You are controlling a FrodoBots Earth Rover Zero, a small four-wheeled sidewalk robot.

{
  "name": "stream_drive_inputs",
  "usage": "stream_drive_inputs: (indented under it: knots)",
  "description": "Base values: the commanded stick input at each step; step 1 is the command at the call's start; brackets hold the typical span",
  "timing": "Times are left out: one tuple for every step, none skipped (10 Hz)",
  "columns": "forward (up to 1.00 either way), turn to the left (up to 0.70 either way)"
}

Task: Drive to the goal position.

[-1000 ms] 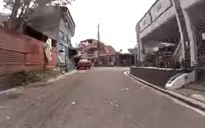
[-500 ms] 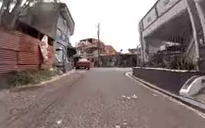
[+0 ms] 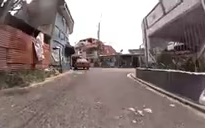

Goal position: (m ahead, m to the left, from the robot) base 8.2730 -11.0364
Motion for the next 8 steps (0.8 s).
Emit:
stream_drive_inputs:
  knots:
    - [1.0, 0.0]
    - [1.0, 0.0]
    - [1.0, 0.0]
    - [1.0, 0.0]
    - [1.0, 0.0]
    - [1.0, 0.0]
    - [1.0, 0.0]
    - [1.0, 0.0]
